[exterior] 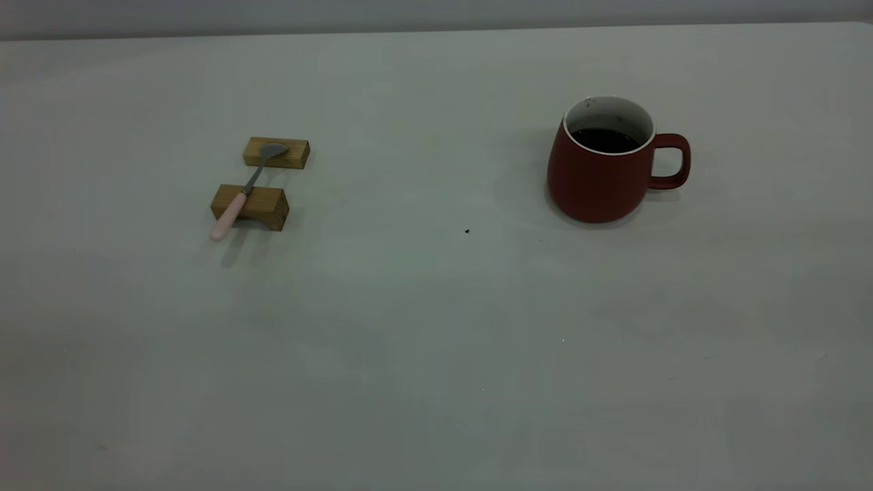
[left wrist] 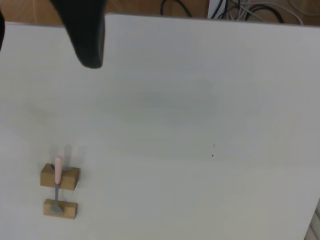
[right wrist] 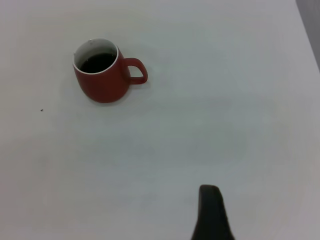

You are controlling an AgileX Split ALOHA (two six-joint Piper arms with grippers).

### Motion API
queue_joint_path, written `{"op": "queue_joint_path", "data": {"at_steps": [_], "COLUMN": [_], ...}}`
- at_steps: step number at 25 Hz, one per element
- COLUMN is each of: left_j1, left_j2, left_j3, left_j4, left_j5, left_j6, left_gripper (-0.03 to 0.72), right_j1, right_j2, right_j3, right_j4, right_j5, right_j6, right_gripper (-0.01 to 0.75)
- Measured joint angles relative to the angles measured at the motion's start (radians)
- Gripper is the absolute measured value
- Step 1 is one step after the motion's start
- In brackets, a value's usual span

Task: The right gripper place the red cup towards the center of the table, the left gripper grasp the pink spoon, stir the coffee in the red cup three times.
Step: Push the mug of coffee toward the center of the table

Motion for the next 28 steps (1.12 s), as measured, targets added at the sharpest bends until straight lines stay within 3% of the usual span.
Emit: {"op": "queue_joint_path", "data": {"at_steps": [7,11,18,24,28], "left_j1": [0.000,0.000,0.000,0.000,0.000], "left_j2": [0.000,0.000,0.000,0.000,0.000], "left_j3": [0.000,0.000,0.000,0.000,0.000], "left_j4": [0.000,0.000,0.000,0.000,0.000], "left_j5": [0.000,0.000,0.000,0.000,0.000], "left_j6": [0.000,-0.001,-0.001,-0.001,-0.001], "left_gripper": [0.461,0.461,0.461,0.461,0.461], "right_j1": [0.000,0.000,0.000,0.000,0.000], "right_j2": [0.017,0.167,0.649,1.068,1.323], "right_j3": [0.000,-0.019,-0.082,-0.158,-0.271], "right_j4": [0.078,0.112,0.145,0.333,0.485], "right_j5": [-0.005,-0.045,-0.285,-0.542,-0.611], "right_j6": [-0.032,-0.096,-0.320,-0.683,-0.932], "right_gripper": [0.587,0.604,0.628,0.613,0.592]}}
